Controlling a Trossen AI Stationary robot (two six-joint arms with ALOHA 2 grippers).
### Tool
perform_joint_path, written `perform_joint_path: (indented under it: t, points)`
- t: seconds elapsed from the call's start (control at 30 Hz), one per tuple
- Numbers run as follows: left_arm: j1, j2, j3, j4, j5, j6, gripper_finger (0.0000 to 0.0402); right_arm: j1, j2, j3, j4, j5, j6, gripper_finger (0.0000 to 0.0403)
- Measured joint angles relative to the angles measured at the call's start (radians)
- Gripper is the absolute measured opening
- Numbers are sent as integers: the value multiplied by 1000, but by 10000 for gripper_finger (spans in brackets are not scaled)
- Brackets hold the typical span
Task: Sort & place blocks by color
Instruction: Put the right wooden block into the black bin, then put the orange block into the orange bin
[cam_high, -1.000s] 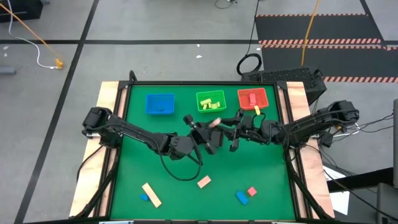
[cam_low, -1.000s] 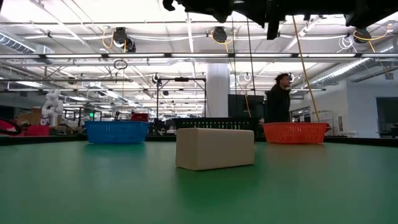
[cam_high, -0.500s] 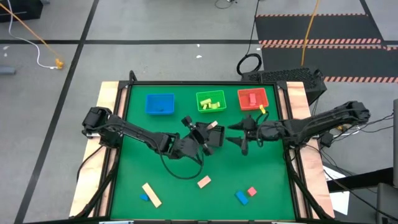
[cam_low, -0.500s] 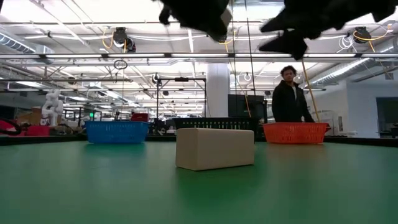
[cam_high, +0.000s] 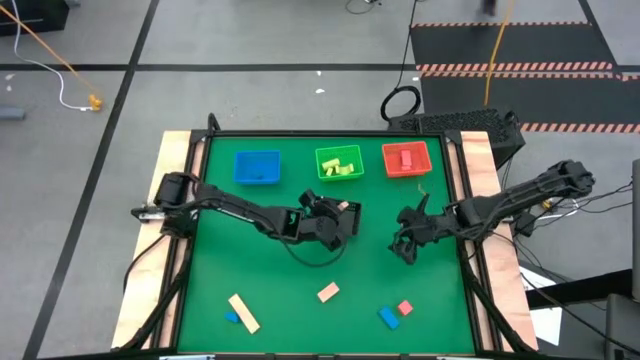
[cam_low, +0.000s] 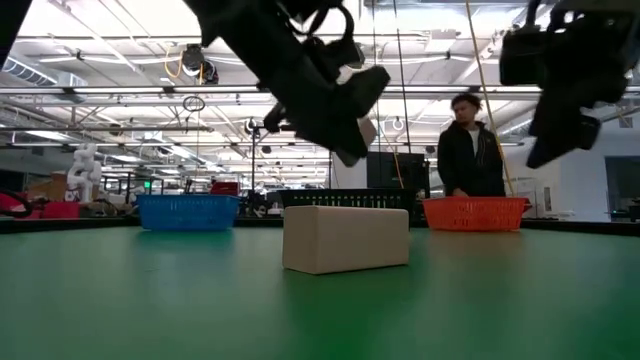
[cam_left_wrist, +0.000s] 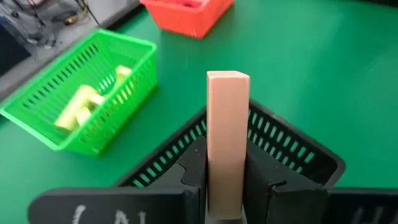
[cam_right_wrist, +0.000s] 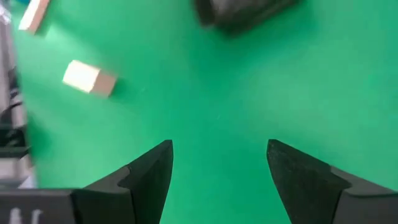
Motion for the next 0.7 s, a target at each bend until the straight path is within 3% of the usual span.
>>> perform_joint_path:
  t: [0.13,0.37,0.7]
  points:
    - [9,31,0,-2,45,-34,56,67,3,0,10,-77,67,249]
    - [7,53,0,-27,51,-84,60,187,24,0,6,-77,153,249]
    - [6,53,0,-42,51,-134,158,313,106,0,18,-76,195,249]
